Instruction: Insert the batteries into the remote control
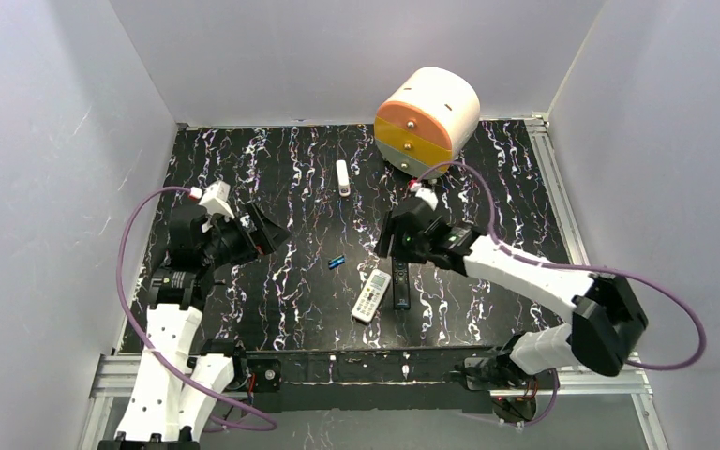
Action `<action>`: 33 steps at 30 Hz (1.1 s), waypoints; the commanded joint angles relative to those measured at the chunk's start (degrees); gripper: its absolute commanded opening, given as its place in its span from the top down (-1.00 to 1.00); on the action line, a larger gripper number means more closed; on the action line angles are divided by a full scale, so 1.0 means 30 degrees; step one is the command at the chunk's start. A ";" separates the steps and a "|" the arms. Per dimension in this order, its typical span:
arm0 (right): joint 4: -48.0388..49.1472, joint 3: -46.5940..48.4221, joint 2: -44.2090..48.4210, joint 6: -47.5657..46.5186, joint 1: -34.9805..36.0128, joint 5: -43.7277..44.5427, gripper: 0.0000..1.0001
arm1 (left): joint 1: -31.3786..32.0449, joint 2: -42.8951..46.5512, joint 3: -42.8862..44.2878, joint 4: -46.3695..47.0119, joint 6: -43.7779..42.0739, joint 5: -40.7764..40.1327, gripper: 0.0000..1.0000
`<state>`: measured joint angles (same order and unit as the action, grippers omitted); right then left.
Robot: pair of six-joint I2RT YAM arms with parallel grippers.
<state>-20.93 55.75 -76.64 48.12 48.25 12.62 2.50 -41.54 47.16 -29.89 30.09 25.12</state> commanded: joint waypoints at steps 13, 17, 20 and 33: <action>-0.2362 -0.0521 -0.1176 0.1246 0.1187 0.5099 -0.47 | 1.1493 -0.6749 -0.0378 0.3277 -0.0097 -0.5341 -0.97; -0.2870 -0.1501 -0.0029 0.0978 -0.0365 0.5650 -0.50 | 1.3259 -0.9690 0.0913 0.3412 -0.0646 -0.6347 -0.97; -0.2569 -0.2600 0.1317 0.0655 -0.1799 0.5118 -0.51 | 1.4500 -1.1659 0.1799 0.3491 -0.0733 -0.7492 -0.95; -0.2240 -0.5394 0.4516 0.1062 -0.4947 0.2696 -0.58 | 1.9211 -1.7785 0.5194 0.2410 -0.0070 -1.0964 -0.87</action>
<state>-27.35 40.58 -64.31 50.74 34.87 23.09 58.02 -93.17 59.24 -19.16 29.63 -1.41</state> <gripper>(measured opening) 0.786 0.930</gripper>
